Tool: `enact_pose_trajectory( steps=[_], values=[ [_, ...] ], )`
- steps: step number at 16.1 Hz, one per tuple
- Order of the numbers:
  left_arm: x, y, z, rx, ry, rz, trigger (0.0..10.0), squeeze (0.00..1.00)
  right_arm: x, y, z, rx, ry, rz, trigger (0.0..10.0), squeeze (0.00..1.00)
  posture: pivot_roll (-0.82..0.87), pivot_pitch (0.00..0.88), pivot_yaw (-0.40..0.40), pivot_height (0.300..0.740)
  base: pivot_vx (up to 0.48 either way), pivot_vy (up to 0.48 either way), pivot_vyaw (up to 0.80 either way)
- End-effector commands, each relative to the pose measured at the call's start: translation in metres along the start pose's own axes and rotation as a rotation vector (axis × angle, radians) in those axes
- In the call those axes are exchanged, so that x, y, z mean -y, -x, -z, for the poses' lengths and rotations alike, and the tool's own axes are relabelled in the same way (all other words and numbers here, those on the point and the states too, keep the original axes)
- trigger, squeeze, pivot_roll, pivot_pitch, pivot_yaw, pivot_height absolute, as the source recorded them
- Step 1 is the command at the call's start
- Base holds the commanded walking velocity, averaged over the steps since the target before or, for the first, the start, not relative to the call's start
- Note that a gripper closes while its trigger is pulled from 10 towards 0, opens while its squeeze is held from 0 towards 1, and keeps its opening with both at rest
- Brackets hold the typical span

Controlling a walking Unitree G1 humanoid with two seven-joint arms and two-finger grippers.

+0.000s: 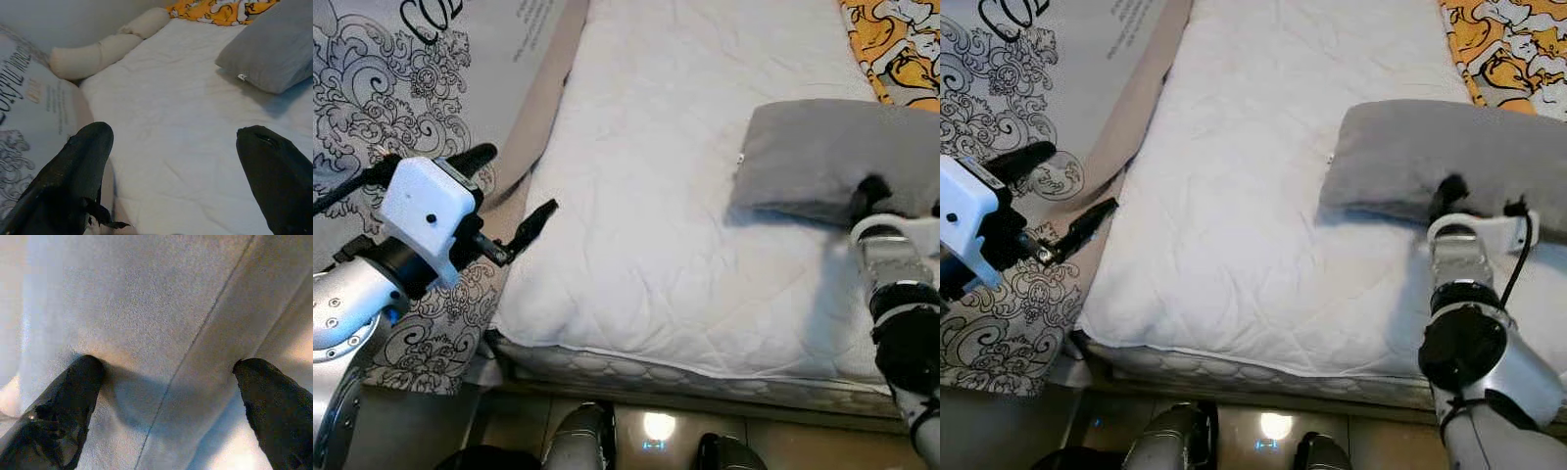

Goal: Clean up the room

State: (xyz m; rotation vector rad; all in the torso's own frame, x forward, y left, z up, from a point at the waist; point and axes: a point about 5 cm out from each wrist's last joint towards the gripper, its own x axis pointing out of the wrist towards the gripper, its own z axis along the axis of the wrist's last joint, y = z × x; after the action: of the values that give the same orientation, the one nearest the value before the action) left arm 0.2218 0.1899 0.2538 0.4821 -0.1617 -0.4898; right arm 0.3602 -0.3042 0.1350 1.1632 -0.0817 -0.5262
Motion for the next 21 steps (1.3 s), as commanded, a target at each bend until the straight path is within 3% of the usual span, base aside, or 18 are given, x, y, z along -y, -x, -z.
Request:
enact_pose_trajectory(
  steps=[1,3,4,5,9,21],
  values=[
    [-0.001,0.003,-0.001,-0.017,-0.024,0.001,10.0,1.00,-0.008,-0.002,-0.010,0.040,-0.017,-0.020,0.0,0.00,0.31,0.222,0.099,0.740,0.000,0.000,0.00],
    [0.007,0.005,0.002,-0.041,0.019,0.054,10.0,0.92,-0.012,-0.003,-0.014,0.052,-0.027,-0.039,0.0,0.00,0.31,0.217,0.099,0.740,0.000,0.000,0.00],
    [0.014,0.006,0.005,-0.065,0.066,0.106,10.0,0.81,-0.014,-0.003,-0.017,0.055,-0.032,-0.044,0.0,0.00,0.31,0.217,0.099,0.740,0.000,0.000,0.00],
    [0.023,0.008,0.008,-0.087,0.111,0.170,10.0,0.63,-0.014,-0.003,-0.018,0.056,-0.041,-0.042,0.0,0.00,0.31,0.209,0.102,0.740,0.000,0.000,0.00],
    [0.035,0.012,0.011,-0.122,0.148,0.261,10.0,0.34,-0.012,-0.003,-0.021,0.061,-0.051,-0.032,0.0,0.00,0.31,0.204,0.105,0.740,0.000,0.000,0.00],
    [0.034,0.013,0.013,-0.145,0.165,0.270,10.0,0.32,0.003,-0.001,-0.026,0.072,-0.065,0.013,0.0,0.00,0.30,0.188,0.111,0.740,0.000,0.000,0.00]
  ],
)
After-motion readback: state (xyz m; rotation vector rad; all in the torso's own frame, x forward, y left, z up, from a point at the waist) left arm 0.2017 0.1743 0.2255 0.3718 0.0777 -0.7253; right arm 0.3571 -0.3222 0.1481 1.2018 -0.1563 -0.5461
